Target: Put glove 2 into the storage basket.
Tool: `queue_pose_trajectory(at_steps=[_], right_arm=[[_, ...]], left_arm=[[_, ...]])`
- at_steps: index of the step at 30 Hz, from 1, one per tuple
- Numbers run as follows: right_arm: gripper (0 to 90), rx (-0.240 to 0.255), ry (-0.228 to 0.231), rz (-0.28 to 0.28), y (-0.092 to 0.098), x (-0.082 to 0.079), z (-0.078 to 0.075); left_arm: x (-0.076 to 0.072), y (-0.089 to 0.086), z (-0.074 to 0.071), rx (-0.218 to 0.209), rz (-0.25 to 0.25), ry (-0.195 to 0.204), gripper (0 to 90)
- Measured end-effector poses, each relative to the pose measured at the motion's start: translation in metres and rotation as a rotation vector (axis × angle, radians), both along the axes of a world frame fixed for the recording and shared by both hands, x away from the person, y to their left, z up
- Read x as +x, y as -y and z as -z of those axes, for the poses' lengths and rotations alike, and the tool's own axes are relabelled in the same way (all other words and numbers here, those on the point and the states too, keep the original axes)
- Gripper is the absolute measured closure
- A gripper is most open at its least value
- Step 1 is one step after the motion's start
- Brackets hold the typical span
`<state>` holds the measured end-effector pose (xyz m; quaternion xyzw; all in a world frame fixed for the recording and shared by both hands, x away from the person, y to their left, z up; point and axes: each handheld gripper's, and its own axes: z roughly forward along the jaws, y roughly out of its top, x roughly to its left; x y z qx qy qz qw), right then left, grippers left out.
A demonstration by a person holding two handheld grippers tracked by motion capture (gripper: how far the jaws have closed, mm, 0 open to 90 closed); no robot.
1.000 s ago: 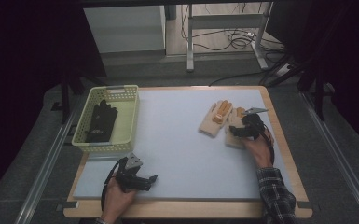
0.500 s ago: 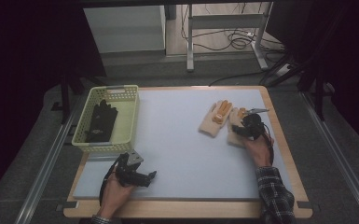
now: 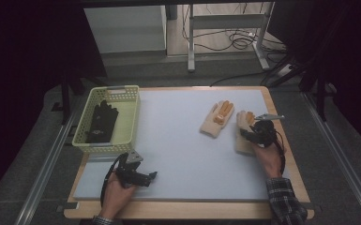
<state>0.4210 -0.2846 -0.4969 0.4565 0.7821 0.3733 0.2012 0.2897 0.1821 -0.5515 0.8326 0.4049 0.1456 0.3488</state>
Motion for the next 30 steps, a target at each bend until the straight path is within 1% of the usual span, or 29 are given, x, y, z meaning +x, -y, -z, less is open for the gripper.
queue_pose_trajectory(at_steps=[2, 4, 7, 10, 15, 17, 20, 23, 24, 26, 28, 30], right_arm=[[59.1, 0.004, 0.015, -0.015, 0.001, -0.011, -0.004], [59.0, 0.015, 0.027, -0.037, -0.002, -0.023, -0.007], [58.8, 0.041, 0.034, -0.096, -0.013, -0.04, -0.011], [58.6, 0.027, 0.045, -0.155, -0.035, -0.057, -0.012], [58.3, 0.038, 0.032, -0.26, -0.079, -0.075, -0.009], [58.2, 0.033, 0.023, -0.295, -0.097, -0.08, -0.007], [58.1, 0.022, 0.006, -0.332, -0.122, -0.084, -0.002], [57.8, 0.0, 0.002, -0.35, -0.142, -0.085, 0.006], [56.8, -0.007, -0.009, -0.354, -0.15, -0.084, 0.012], [52.8, -0.013, -0.031, -0.35, -0.157, -0.082, 0.021], [44.2, -0.009, -0.05, -0.358, -0.16, -0.081, 0.026], [39.0, -0.004, -0.04, -0.367, -0.159, -0.081, 0.024]], left_arm=[[0.0, 0.0, 0.0, 0.0, 0.0, 0.0, 3.5], [0.0, 0.0, 0.0, 0.0, -0.001, 0.0, 3.6], [0.0, 0.0, 0.0, 0.001, 0.0, 0.0, 3.6], [0.0, 0.0, 0.0, 0.001, 0.0, 0.001, 3.6], [0.0, 0.0, 0.0, -0.001, -0.002, 0.001, 3.6], [0.0, 0.0, 0.0, 0.0, -0.001, 0.002, 3.6], [0.0, 0.0, 0.0, 0.0, -0.001, 0.003, 3.7], [0.0, 0.0, 0.0, 0.0, -0.002, 0.002, 3.7], [0.0, 0.0, 0.0, 0.0, -0.002, 0.002, 3.7], [0.0, 0.0, 0.0, -0.003, -0.004, 0.003, 3.7], [-0.001, 0.0, 0.0, -0.004, -0.004, 0.003, 3.7], [-0.001, 0.0, 0.0, -0.003, -0.004, 0.003, 3.8]])
